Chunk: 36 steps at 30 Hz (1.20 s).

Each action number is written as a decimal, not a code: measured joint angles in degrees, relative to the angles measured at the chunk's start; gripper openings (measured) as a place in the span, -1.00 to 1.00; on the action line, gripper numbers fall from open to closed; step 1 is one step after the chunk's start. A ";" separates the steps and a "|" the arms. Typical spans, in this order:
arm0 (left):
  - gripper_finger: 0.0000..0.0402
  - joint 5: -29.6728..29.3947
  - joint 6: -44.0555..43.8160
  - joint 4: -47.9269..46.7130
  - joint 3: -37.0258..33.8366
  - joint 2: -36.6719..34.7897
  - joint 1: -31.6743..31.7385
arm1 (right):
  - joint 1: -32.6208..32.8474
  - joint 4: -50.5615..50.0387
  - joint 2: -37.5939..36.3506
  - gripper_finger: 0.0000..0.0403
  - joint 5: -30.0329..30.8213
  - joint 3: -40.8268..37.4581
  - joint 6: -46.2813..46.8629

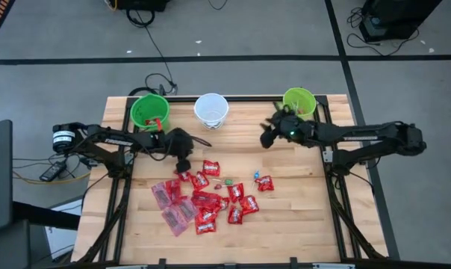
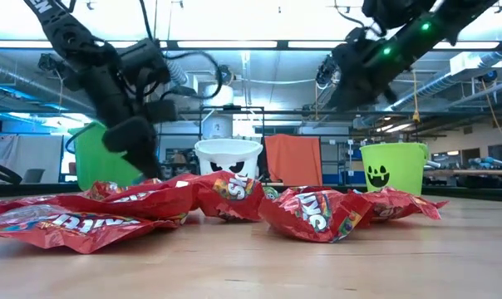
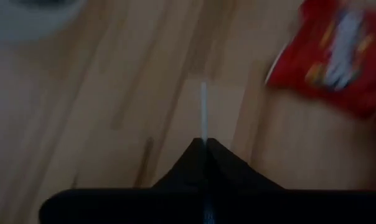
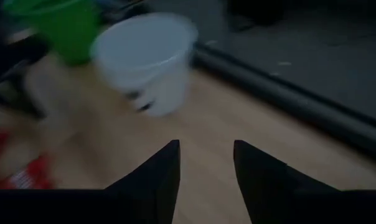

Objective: Sort candy by brand, put in halloween buckets
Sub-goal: Put the blue lollipop into the light green bucket

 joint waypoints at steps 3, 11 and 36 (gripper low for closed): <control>-0.98 2.04 0.98 5.15 0.77 0.00 -0.97 | 1.85 6.75 5.35 -0.23 -6.43 0.00 -1.72; -0.98 8.35 1.27 20.53 1.02 0.00 -4.70 | 6.14 31.64 20.41 -0.22 -18.05 0.02 -2.70; -0.98 8.61 0.32 24.58 1.05 0.31 -6.02 | 9.54 40.88 36.78 -0.32 -22.75 10.88 -8.92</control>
